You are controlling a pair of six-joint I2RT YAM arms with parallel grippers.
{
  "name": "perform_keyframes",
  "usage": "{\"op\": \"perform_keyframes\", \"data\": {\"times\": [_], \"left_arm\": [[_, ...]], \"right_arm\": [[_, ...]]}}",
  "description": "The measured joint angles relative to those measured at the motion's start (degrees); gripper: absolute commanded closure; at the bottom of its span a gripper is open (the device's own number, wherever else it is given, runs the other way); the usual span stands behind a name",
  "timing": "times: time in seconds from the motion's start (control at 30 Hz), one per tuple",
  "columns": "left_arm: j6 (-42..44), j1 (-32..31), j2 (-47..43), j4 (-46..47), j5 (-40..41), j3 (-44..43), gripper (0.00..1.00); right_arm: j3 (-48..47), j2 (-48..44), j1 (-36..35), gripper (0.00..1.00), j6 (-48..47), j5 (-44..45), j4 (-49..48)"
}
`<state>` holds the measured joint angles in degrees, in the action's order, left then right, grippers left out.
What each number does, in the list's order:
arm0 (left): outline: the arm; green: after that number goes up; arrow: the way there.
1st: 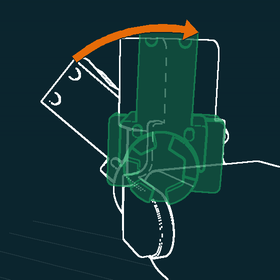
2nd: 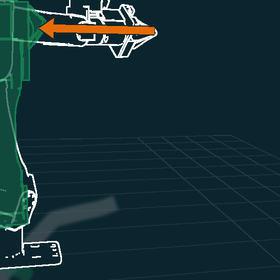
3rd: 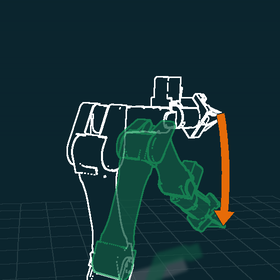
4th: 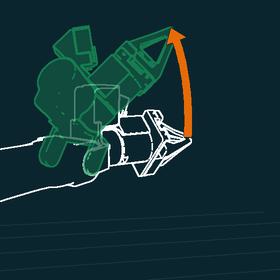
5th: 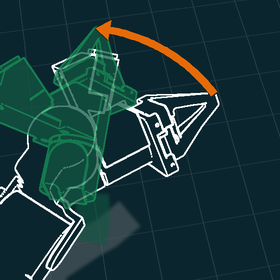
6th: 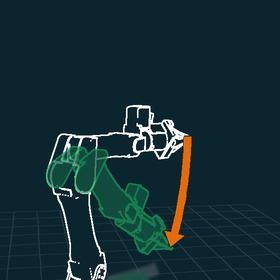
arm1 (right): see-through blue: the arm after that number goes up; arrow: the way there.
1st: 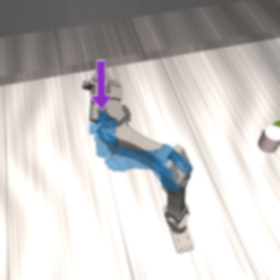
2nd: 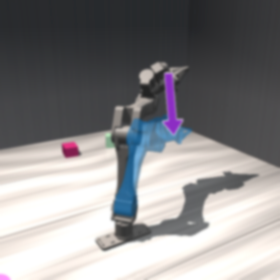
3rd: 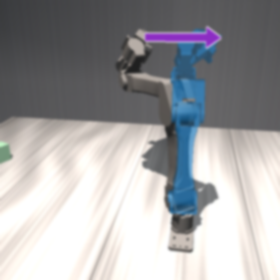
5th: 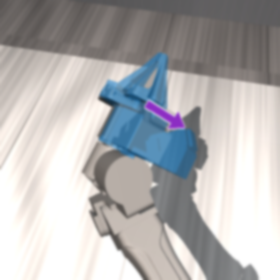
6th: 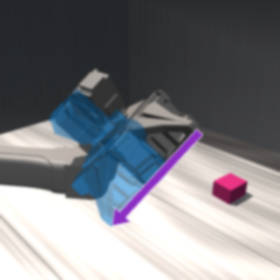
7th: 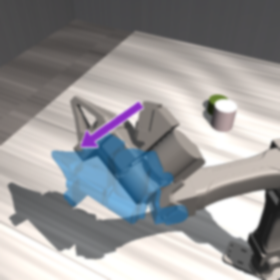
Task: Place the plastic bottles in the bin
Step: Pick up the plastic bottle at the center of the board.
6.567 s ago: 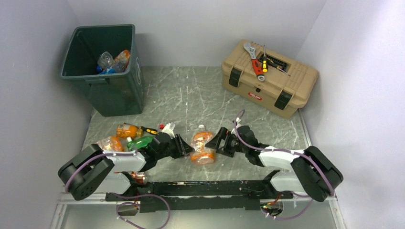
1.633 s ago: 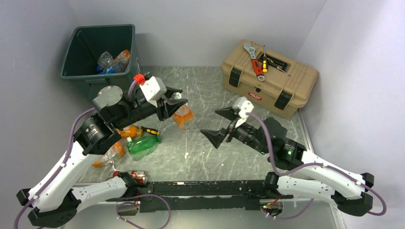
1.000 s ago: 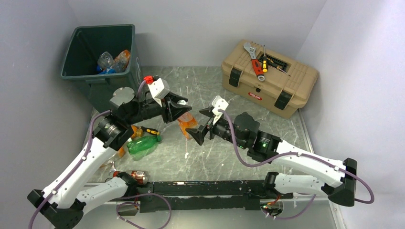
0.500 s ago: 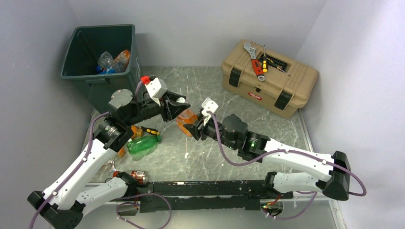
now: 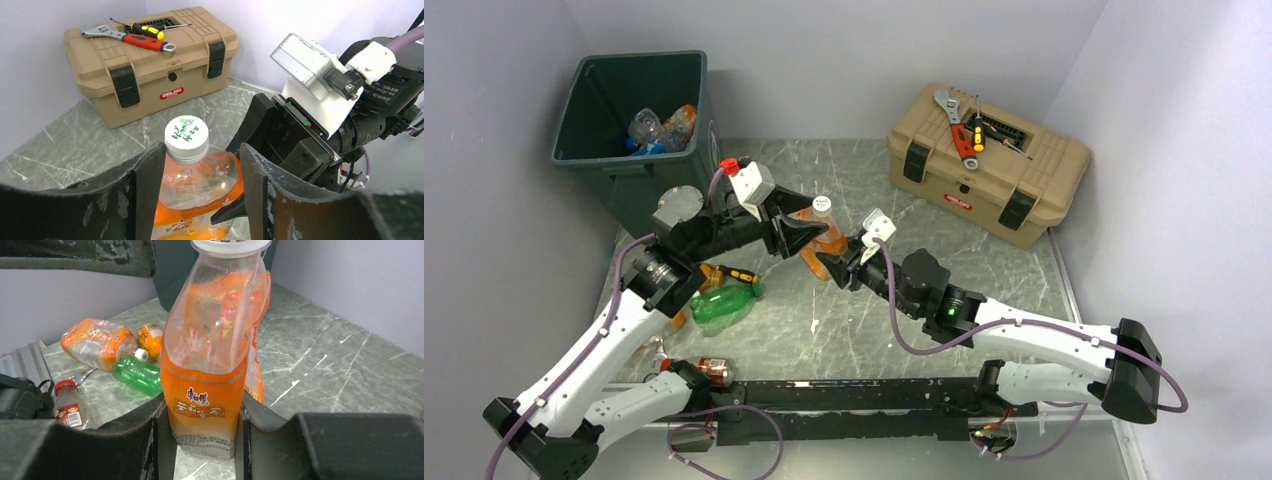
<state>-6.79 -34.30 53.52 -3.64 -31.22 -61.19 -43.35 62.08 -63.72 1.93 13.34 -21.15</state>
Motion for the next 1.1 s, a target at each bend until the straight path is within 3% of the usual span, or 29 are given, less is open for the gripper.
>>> {"op": "perform_keyframes", "data": {"times": [0.5,0.6,0.73,0.87,0.9,0.93,1.03,1.07,1.1], "left_arm": [[-1.5,-0.4,3.8,2.1,0.0,0.1,0.25],[-1.6,-0.4,4.0,2.6,1.0,0.9,0.39],[-1.5,-0.4,3.9,3.2,2.2,1.5,0.71],[-0.6,-0.5,3.6,3.5,2.1,1.5,0.97],[-0.4,-0.5,3.6,3.4,2.1,1.5,1.00],[-0.3,-0.5,3.6,3.4,1.9,1.5,1.00],[-0.3,-0.5,3.6,3.4,1.9,1.7,1.00],[-0.5,-0.4,3.6,3.4,2.0,1.7,1.00],[-0.5,-0.5,3.6,3.4,2.2,1.8,1.00]], "right_arm": [[0.8,0.9,0.0,0.81,-0.5,-0.6,-3.8],[0.8,1.2,-0.5,0.81,-0.8,-1.5,-4.0],[0.8,1.5,-1.1,0.81,-1.7,-2.6,-3.8],[0.8,1.6,-1.2,0.81,-1.7,-3.0,-3.6],[0.8,1.6,-1.2,0.79,-1.7,-3.0,-3.6],[0.8,1.6,-1.2,0.71,-1.7,-3.0,-3.5],[0.5,1.6,-1.2,0.26,-1.5,-3.0,-2.7],[0.0,1.6,-1.3,0.05,-1.7,-3.3,-1.7],[-0.4,1.6,-1.3,0.01,-1.0,-3.5,-1.1]]}}
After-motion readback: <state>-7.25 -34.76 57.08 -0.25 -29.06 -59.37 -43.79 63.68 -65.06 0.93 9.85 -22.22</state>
